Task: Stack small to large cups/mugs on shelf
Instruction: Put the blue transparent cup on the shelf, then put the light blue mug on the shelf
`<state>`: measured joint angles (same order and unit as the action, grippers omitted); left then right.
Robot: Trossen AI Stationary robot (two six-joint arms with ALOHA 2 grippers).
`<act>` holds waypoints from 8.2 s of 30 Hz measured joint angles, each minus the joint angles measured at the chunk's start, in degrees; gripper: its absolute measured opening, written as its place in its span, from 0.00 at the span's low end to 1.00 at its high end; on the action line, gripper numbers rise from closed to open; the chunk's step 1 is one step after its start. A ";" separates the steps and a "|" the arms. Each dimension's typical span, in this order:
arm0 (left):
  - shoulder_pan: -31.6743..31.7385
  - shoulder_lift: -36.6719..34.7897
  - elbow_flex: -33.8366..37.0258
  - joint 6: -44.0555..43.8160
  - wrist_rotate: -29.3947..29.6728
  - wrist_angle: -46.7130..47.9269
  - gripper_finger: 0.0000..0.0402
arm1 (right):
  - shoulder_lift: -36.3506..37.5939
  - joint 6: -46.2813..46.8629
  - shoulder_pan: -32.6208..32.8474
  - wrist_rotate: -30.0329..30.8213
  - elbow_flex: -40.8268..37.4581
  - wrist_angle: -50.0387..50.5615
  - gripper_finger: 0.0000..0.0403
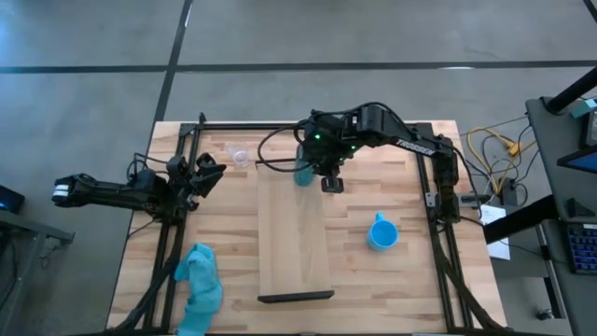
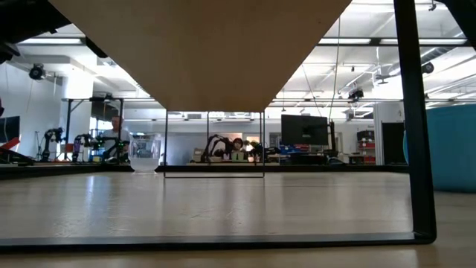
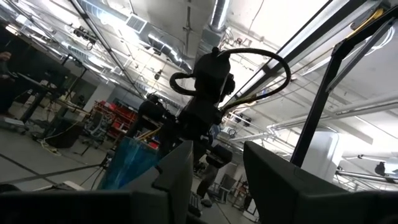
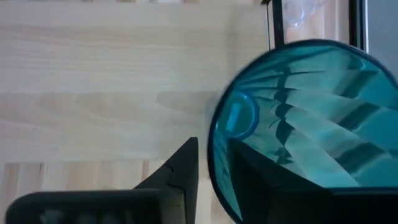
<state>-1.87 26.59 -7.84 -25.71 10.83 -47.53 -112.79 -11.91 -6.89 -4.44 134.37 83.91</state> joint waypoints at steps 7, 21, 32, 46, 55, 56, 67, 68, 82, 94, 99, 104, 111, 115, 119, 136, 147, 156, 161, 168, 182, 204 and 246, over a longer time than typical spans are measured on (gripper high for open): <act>-0.02 0.00 0.00 0.00 -0.01 0.01 0.32 | 0.02 -0.58 0.02 0.01 0.04 -3.13 0.22; -0.02 0.00 -0.01 0.00 0.00 0.00 0.32 | 0.04 -0.25 0.02 -0.63 0.07 -10.96 0.17; 0.00 0.01 0.00 0.00 0.00 0.00 0.32 | -0.29 0.10 1.07 0.01 0.09 -14.93 0.17; -0.02 0.02 0.00 0.00 -0.02 0.02 0.32 | 0.26 0.31 0.88 8.98 0.42 -16.56 0.02; -0.02 0.04 0.00 0.00 -0.02 0.02 0.32 | 0.24 1.85 -0.03 9.02 -1.56 -16.82 0.02; -0.02 0.02 0.00 0.00 -0.02 0.02 0.32 | 0.24 2.23 -0.04 9.02 -2.07 -16.85 0.02; -0.02 0.02 0.00 0.00 -0.02 0.02 0.32 | 0.17 2.50 -0.29 9.02 -6.62 -22.04 0.02; -0.02 0.06 0.00 0.00 -0.02 0.02 0.32 | 0.17 2.51 -0.29 9.02 -6.71 -22.85 0.02; -0.02 0.11 0.00 0.00 -0.02 0.02 0.32 | 0.17 2.96 -0.40 6.56 -7.21 -27.35 0.02; -0.02 0.11 0.00 0.00 -0.02 0.02 0.32 | 0.27 2.93 -0.38 5.89 -7.26 -29.38 0.02; -0.02 0.13 0.00 0.00 -0.02 0.04 0.32 | 2.58 3.25 -0.15 5.93 -7.32 -29.13 0.02; -0.02 0.12 0.00 0.04 0.71 0.26 0.32 | 8.14 8.09 1.56 5.93 -7.32 -24.07 0.02; -0.01 0.16 0.00 0.55 1.49 0.76 0.32 | 15.66 9.83 6.15 5.89 -7.30 -11.71 0.02; -0.02 0.65 0.00 0.57 1.49 0.76 0.32 | 18.64 14.98 8.90 5.92 -7.41 -2.72 0.02; -0.01 0.76 0.00 0.57 1.49 0.61 0.32 | 19.78 19.16 10.99 5.93 -7.48 5.33 0.04; -0.02 0.74 0.00 0.57 1.46 0.50 0.32 | 20.96 28.15 14.00 -2.17 -24.64 6.08 0.29; -0.02 0.76 0.06 0.59 1.44 0.46 0.32 | 20.83 61.46 15.25 -1.46 -46.01 5.30 0.30; -0.04 0.74 0.81 0.52 1.37 0.55 0.32 | 20.90 40.79 17.58 -0.39 -59.22 4.94 0.26; -0.04 0.63 0.81 0.50 0.53 0.50 0.32 | 21.31 40.37 17.38 0.01 -63.81 4.99 0.24; -0.04 0.74 0.83 0.48 0.44 0.46 0.32 | 21.31 41.91 17.37 -2.27 -66.66 0.32 0.23; 0.00 0.68 0.46 0.37 0.48 0.04 0.32 | 21.49 43.92 17.37 -1.62 -70.99 -3.89 0.22; 0.00 0.66 0.51 0.44 0.52 0.00 0.32 | 21.72 37.72 17.37 -4.51 -58.54 -2.45 0.20; -0.04 0.35 0.52 0.44 0.16 0.00 0.32 | 15.08 47.07 20.80 -5.91 -60.26 -13.91 0.20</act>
<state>-1.91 26.94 -7.31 -25.28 10.99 -47.53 -97.71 35.16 13.91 -10.35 74.11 70.00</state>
